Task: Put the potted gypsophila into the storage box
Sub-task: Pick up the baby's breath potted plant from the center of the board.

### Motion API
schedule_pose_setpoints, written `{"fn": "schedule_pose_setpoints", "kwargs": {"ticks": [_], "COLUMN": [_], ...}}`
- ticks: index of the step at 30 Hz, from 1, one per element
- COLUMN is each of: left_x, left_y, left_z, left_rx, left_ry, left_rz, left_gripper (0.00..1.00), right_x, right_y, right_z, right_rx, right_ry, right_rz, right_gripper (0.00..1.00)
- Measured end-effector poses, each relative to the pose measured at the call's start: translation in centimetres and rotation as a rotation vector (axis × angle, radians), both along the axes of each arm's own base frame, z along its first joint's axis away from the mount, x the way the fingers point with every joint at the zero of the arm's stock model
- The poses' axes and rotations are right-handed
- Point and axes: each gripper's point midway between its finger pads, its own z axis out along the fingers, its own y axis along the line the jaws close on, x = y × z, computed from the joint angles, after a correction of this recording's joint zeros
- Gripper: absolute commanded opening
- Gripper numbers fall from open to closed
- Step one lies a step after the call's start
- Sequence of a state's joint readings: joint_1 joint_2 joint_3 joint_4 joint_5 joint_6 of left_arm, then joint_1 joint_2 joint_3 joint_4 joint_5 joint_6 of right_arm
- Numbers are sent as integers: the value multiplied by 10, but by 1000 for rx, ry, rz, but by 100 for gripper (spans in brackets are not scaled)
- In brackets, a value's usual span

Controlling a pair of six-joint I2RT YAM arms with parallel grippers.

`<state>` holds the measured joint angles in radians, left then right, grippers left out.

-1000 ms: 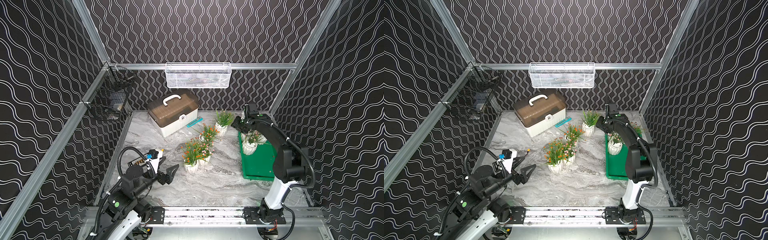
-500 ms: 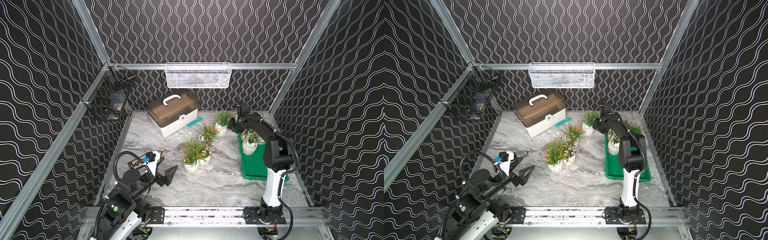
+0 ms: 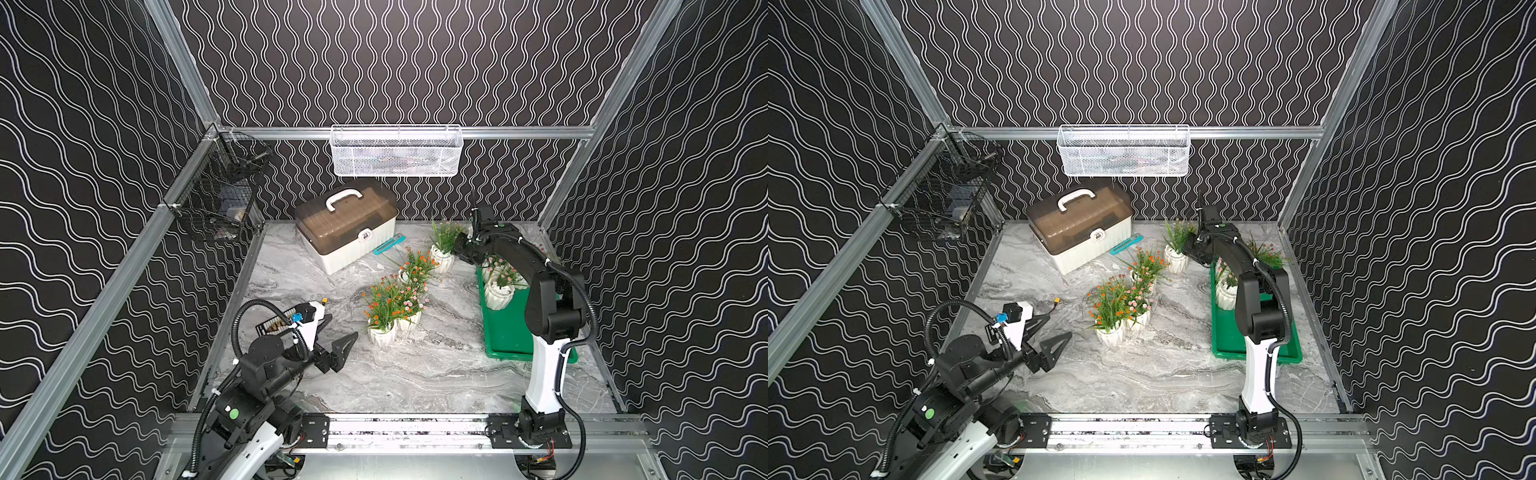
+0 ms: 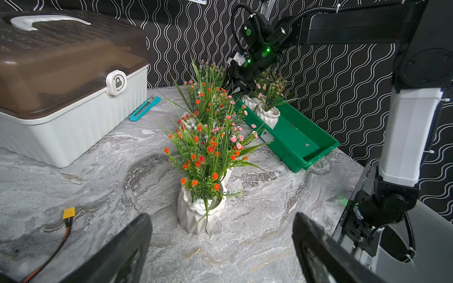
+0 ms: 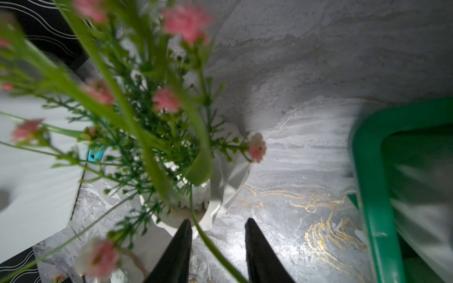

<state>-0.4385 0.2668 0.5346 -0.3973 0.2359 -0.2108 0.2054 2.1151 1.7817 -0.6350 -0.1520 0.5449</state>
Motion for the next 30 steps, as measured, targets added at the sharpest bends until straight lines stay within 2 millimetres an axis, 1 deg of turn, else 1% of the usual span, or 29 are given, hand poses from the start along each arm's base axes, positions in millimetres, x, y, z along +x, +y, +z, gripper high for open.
{"fn": "schedule_pose_setpoints", "kwargs": {"ticks": [5, 8, 18, 22, 30], "left_x": [0, 0, 1, 1, 0], "left_y": [0, 0, -2, -3, -3], "left_z": [0, 0, -2, -2, -1], "left_rx": [0, 0, 3, 4, 3], "left_ry": [0, 1, 12, 16, 13], "left_rz": [0, -3, -11, -15, -18], "left_gripper": [92, 92, 92, 92, 92], "right_x": [6, 10, 13, 14, 19], "right_y": [1, 2, 4, 4, 6], "right_z": [-14, -18, -20, -21, -24], "right_rx": [-7, -9, -24, -38, -95], "right_ry": [21, 24, 27, 33, 19], "right_rz": [4, 6, 31, 38, 70], "right_gripper": [33, 31, 25, 24, 19]}}
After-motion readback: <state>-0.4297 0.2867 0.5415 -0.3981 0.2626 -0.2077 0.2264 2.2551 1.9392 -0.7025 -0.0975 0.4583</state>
